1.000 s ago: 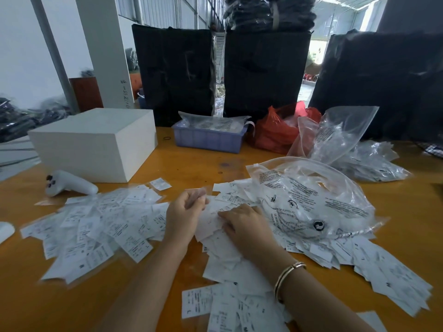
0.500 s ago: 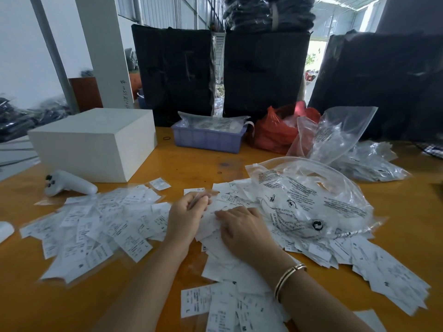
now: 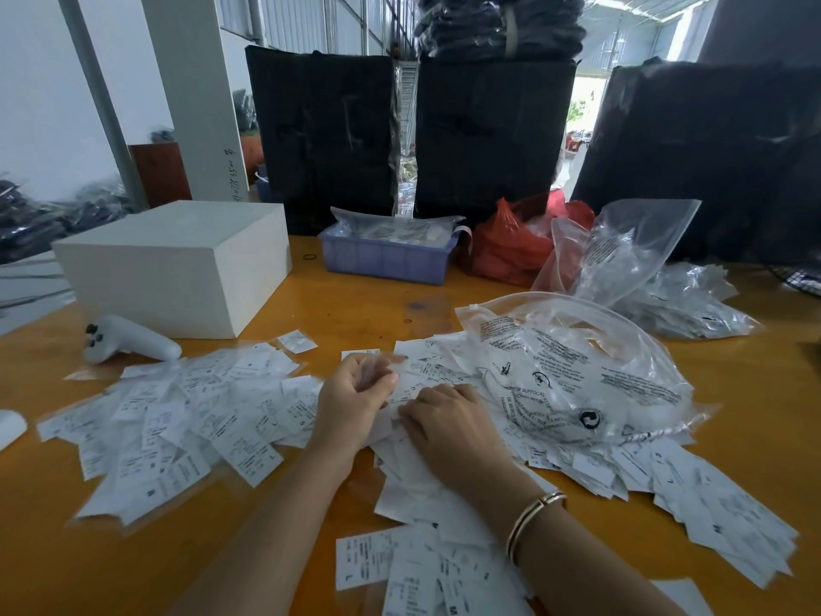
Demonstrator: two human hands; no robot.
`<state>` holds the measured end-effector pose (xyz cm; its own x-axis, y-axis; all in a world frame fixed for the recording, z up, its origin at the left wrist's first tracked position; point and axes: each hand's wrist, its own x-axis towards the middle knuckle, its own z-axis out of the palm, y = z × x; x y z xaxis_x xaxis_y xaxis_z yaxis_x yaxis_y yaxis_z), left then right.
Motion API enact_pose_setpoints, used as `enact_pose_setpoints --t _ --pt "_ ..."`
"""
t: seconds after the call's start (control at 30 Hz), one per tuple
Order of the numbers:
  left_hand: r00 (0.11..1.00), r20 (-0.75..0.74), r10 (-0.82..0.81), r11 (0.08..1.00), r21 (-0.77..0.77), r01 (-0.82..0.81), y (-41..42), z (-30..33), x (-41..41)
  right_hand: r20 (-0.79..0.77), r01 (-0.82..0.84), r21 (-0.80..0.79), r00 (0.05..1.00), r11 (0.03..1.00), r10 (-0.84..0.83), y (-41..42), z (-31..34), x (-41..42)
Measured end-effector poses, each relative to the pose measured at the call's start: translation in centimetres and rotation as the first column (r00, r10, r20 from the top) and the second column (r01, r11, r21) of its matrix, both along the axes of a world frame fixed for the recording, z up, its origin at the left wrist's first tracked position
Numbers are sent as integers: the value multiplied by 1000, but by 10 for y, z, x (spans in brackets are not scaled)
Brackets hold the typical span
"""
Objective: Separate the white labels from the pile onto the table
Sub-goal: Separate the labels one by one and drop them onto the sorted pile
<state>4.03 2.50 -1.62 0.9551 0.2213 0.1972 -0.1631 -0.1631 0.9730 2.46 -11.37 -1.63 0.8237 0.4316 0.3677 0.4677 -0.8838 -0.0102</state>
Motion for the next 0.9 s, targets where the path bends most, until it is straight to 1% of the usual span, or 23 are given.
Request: enact_pose_setpoints --t 0.1,0.13,0.23,0.33,0.43,0.53,0.57,0.6,0.67,0.7,0.8,0.83,0.87,0.9 --pt "1000 21 7 999 -32 -6 1 0 1 113 14 53 993 998 -20 0 3 -3" --pt "1000 24 3 999 -48 -2 1 0 1 118 16 72 993 997 -25 0 3 -3" --pt "1000 21 -9 996 -85 11 1 1 0 79 10 157 997 988 -23 0 1 -2" --pt "1000 14 -10 996 -84 12 1 3 -2 52 13 306 998 952 -30 -1 0 -3" --pt "999 49 4 999 -46 -2 1 5 -2 -75 28 496 997 868 11 -4 1 -2" --pt "996 89 4 998 -68 2 2 4 -2 -165 84 690 985 719 43 -10 3 -1" --pt "995 96 -3 996 -85 11 2 4 -2 -184 110 729 982 676 40 -11 4 -1" --pt "995 98 -12 996 -92 21 2 4 -2 -203 129 749 978 650 40 -13 4 -1" --pt "996 86 -20 996 -81 27 1 5 -3 -219 145 745 975 651 34 -14 4 -1" --pt "997 79 -17 997 -74 23 1 5 -3 -215 148 723 977 675 15 -14 4 0" --pt "996 86 -14 998 -60 20 2 6 -4 -170 133 591 985 796 -38 -13 3 -1" --pt "995 96 -22 998 -55 27 2 7 -5 -156 125 566 987 815 -44 -12 3 -2" --pt "995 100 -28 998 -52 34 2 7 -6 -149 112 573 988 812 -31 -11 3 -3" --pt "995 98 -31 998 -47 36 2 8 -6 -150 98 614 989 783 -7 -11 4 -3"
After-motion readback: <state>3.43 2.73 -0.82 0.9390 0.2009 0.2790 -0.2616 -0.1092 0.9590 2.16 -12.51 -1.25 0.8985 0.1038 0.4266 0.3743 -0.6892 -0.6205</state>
